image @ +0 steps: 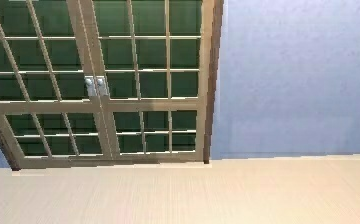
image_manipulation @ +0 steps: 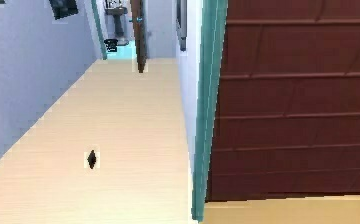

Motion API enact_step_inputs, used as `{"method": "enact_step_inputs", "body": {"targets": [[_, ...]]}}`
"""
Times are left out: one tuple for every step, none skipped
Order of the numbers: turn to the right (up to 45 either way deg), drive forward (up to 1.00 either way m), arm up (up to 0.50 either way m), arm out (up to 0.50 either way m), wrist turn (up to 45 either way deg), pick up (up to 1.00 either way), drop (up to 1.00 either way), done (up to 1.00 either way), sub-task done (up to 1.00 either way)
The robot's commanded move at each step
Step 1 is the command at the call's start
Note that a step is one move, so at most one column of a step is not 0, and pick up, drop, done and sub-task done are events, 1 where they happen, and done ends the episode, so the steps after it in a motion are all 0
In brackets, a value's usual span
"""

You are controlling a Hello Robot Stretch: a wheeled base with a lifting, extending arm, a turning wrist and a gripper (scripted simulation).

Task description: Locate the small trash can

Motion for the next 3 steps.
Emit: {"method": "enact_step_inputs", "body": {"targets": [[45.0,0.00,0.00,0.00,0.0,0.00,0.00,0.00,0.00],[24.0,0.00,0.00,0.00,0.0,0.00,0.00,0.00,0.00],[0.0,0.40,0.00,0.00,0.0,0.00,0.00,0.00,0.00]]}}
